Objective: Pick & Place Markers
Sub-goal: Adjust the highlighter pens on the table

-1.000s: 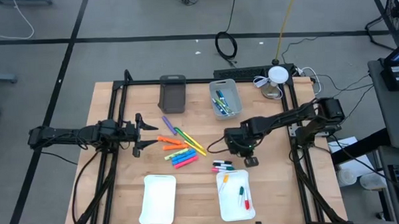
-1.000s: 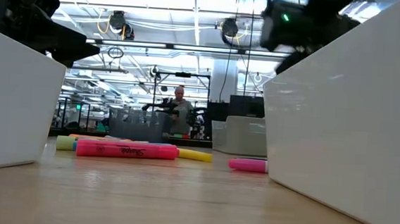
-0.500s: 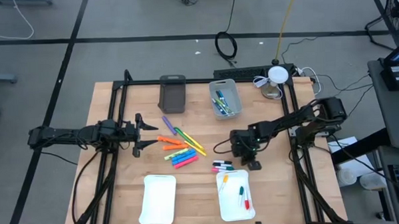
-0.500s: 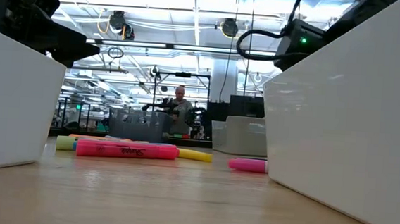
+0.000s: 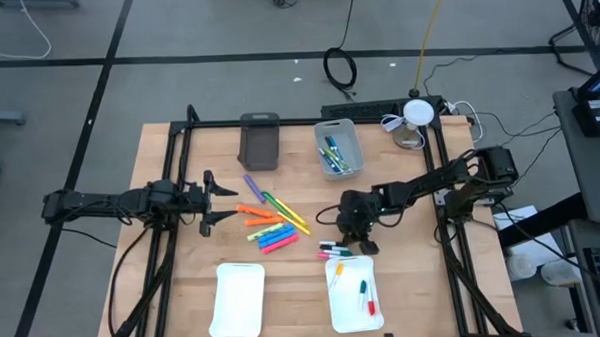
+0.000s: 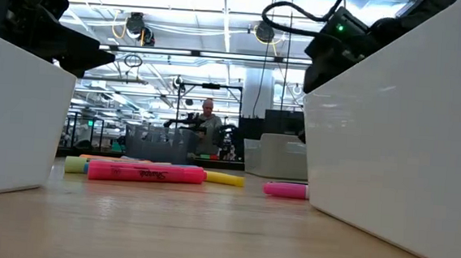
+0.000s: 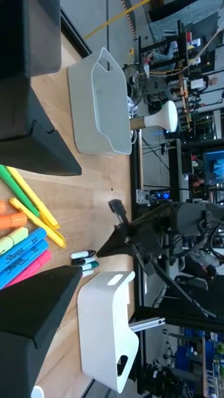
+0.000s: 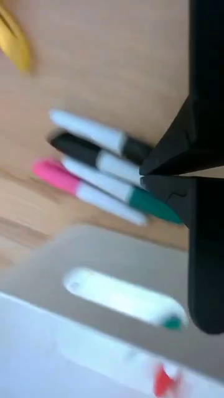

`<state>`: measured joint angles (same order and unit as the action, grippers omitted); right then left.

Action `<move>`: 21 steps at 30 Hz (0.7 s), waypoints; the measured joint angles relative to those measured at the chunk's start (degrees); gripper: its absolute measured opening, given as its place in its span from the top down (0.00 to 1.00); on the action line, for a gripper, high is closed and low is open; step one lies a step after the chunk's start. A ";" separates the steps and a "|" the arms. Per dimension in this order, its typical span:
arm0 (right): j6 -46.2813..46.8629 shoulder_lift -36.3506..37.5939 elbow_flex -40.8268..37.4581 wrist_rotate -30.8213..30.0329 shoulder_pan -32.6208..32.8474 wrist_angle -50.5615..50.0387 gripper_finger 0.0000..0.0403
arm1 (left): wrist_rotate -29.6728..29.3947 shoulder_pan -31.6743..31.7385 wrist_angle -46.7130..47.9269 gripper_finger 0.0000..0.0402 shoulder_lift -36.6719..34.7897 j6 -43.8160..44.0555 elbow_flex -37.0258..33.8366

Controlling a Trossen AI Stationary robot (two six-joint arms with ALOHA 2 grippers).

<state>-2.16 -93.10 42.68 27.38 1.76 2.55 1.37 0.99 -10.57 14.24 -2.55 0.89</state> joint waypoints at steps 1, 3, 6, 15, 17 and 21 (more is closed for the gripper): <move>-0.16 0.00 0.00 -1.44 0.00 1.27 1.00 | 0.00 0.00 0.00 0.38 -0.02 0.00 0.00; -0.25 0.00 0.00 -5.13 0.07 3.43 1.00 | 0.00 -0.02 0.00 0.38 -0.02 0.00 0.00; 0.59 0.00 0.00 -5.77 0.07 5.18 1.00 | 0.00 0.00 0.00 0.38 0.00 0.00 0.00; 4.42 0.02 0.02 6.80 0.74 3.28 1.00 | 0.00 -0.01 0.00 0.38 0.00 0.00 -0.01; 4.51 0.02 0.02 7.40 0.93 1.93 1.00 | 0.00 0.00 0.00 0.38 -0.01 0.00 0.00; 4.52 -1.45 0.02 7.33 1.59 0.77 1.00 | 0.00 0.00 0.01 0.38 0.00 0.00 -0.02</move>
<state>2.36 -94.55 42.70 34.71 3.35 3.32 1.37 0.99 -10.56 14.24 -2.55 0.86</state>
